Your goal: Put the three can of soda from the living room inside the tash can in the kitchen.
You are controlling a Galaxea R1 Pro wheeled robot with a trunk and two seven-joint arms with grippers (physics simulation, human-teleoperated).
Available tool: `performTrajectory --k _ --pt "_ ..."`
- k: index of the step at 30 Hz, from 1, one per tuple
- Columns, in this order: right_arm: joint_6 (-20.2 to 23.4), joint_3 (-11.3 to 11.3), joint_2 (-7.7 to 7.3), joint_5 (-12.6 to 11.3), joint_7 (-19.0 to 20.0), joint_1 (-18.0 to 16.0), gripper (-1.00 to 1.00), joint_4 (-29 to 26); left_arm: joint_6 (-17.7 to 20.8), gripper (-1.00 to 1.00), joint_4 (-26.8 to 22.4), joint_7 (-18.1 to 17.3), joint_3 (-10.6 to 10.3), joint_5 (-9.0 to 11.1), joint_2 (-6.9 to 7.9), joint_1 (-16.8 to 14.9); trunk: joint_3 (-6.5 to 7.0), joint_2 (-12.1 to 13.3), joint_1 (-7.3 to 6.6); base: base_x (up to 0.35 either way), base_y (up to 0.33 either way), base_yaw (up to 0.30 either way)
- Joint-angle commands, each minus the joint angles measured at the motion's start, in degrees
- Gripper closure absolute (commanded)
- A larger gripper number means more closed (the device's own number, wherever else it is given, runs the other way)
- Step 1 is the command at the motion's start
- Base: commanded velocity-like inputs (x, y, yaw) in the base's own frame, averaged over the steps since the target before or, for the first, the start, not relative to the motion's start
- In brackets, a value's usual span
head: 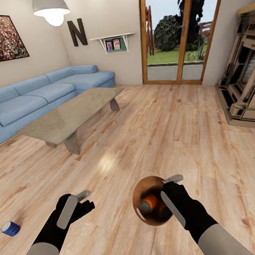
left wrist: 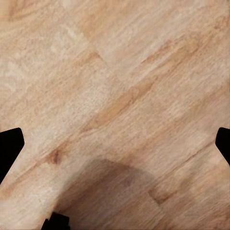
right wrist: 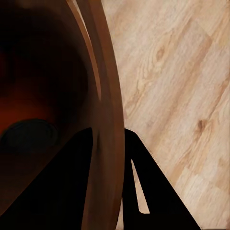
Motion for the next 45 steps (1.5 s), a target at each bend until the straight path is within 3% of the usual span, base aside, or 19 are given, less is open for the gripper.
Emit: performTrajectory --k 1,16,45 --pt "0.05 0.0 0.01 0.36 0.27 -0.02 1.0 -0.18 0.0 -1.0 -0.01 -0.01 -0.02 -0.01 0.0 0.0 0.01 0.0 0.0 0.0 0.224 0.0" --pt "0.59 0.0 -0.06 0.36 0.26 0.23 1.0 -5.07 0.0 -1.0 -0.14 -0.07 -0.22 -0.01 -0.32 0.0 0.74 0.0 0.0 0.0 0.056 0.05" --pt "0.59 -0.07 -0.15 0.36 0.26 0.24 1.0 -5.33 0.0 -1.0 0.08 -0.1 -0.18 -0.01 -0.52 0.0 3.39 0.0 0.0 0.0 0.0 0.079"
